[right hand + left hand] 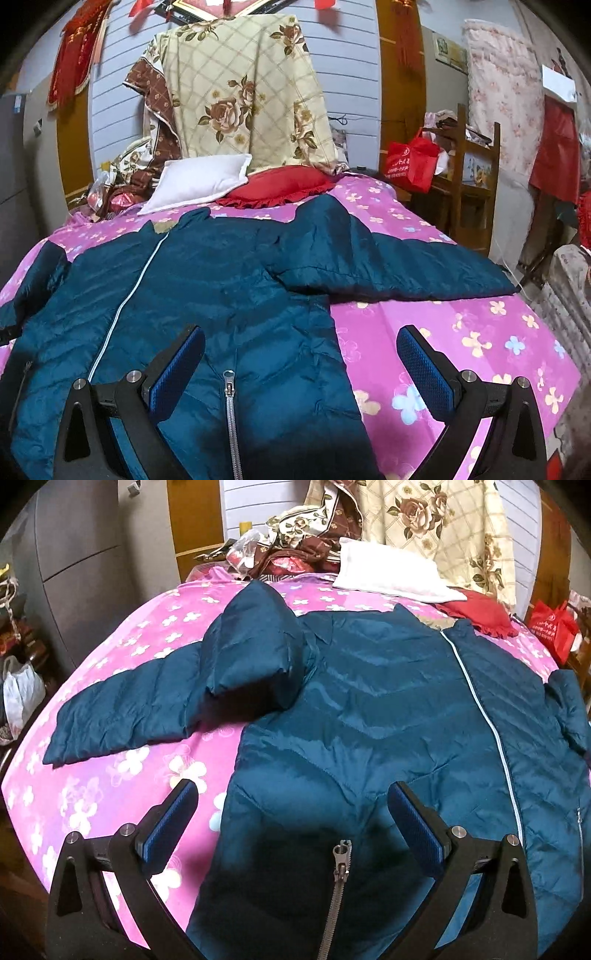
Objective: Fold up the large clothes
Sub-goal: 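Move the left tool over the sleeve nearest it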
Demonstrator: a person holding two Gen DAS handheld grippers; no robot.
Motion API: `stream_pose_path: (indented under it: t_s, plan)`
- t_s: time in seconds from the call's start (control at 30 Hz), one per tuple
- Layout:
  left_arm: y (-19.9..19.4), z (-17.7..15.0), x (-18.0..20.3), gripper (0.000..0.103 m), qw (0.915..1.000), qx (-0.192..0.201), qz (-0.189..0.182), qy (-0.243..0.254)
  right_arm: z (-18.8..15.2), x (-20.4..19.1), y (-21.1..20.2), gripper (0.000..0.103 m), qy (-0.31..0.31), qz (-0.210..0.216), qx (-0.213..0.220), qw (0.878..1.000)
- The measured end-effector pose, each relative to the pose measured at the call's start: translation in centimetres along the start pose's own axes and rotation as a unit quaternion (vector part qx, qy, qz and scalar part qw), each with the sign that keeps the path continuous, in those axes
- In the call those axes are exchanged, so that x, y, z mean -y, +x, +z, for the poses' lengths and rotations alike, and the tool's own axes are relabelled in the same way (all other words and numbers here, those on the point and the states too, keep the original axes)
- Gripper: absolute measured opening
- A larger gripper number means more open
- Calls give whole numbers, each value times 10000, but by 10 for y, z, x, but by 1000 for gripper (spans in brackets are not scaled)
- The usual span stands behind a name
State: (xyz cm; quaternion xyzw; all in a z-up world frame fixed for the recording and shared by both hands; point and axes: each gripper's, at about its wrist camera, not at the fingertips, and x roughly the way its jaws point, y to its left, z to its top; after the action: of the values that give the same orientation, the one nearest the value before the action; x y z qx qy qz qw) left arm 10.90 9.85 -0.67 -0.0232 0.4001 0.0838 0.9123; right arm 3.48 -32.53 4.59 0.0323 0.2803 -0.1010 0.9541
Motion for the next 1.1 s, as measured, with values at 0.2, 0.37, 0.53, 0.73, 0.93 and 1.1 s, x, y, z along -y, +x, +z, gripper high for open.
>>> stream_pose_path:
  t_s: [0.2, 0.37, 0.53, 0.73, 0.93, 1.1]
  plan:
    - [-2, -3, 2, 103, 10000, 22, 32, 41, -2, -4, 5, 103, 63, 115, -65, 9999]
    - [-3, -4, 2, 103, 10000, 31, 21, 48, -3, -8, 2, 103, -17, 123, -6, 9999]
    - [-3, -6, 3, 103, 10000, 13, 5, 71, -2, -4, 0, 103, 105, 120, 5, 9999]
    - [-3, -7, 4, 103, 10000, -1, 26, 75, -2, 5, 0, 103, 298, 120, -29, 9995]
    - [-2, -8, 5, 103, 10000, -12, 14, 58, -2, 9, 0, 103, 348, 118, -33, 9993]
    - [-2, -8, 5, 103, 10000, -8, 11, 58, -2, 9, 0, 103, 339, 114, -23, 9994]
